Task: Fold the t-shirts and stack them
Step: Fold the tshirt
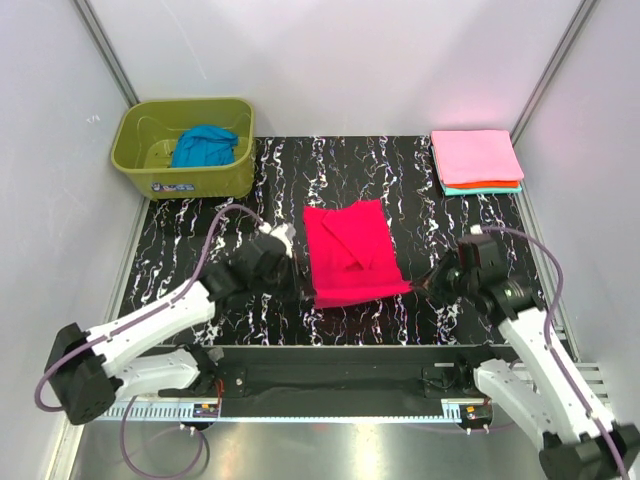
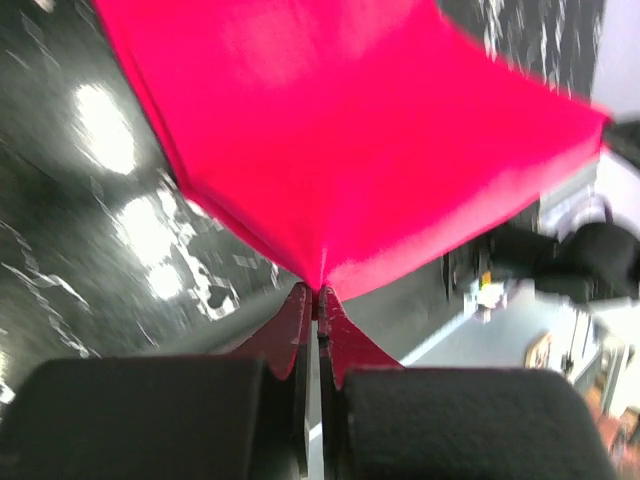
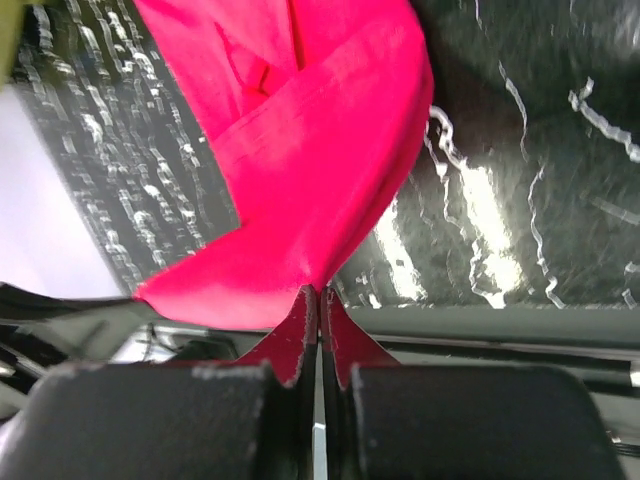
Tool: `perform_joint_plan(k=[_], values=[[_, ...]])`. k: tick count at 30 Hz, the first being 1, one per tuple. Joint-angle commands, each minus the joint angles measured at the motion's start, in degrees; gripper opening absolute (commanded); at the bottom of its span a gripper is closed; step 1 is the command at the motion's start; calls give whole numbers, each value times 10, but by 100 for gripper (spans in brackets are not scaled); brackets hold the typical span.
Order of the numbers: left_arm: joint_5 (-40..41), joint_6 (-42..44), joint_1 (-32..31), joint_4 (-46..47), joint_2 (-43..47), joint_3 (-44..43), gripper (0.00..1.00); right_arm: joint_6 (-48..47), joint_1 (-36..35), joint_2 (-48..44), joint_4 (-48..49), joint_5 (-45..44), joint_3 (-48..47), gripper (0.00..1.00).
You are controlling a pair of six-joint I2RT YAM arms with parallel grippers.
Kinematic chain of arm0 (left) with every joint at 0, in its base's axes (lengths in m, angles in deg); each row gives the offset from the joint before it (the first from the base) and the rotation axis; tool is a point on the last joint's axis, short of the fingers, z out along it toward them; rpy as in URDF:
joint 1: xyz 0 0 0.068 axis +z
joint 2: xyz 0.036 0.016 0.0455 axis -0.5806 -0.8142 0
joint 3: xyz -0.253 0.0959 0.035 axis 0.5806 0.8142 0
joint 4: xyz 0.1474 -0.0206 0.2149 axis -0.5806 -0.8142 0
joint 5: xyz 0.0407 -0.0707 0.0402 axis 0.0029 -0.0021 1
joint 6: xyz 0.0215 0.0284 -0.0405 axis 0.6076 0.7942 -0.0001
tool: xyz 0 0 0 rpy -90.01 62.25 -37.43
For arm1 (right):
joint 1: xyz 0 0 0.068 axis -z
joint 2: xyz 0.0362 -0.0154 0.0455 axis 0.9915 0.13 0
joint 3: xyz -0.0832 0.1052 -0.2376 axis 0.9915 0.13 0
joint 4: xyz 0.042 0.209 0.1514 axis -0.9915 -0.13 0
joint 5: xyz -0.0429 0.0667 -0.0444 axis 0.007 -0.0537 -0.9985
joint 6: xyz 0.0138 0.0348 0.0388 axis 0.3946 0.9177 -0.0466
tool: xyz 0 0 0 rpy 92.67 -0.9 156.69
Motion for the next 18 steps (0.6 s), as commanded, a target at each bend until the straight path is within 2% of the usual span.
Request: perform_joint_plan(k=[1, 10, 18], values=[[2, 42, 58, -3, -30, -57, 0, -78, -1, 68, 61, -28, -73, 0], [-69, 126, 178, 0, -154, -190, 0, -193, 14, 311, 107, -14, -256, 0], [-100, 172, 256, 5, -296, -299, 0, -230, 69, 500, 121, 96, -374, 1]])
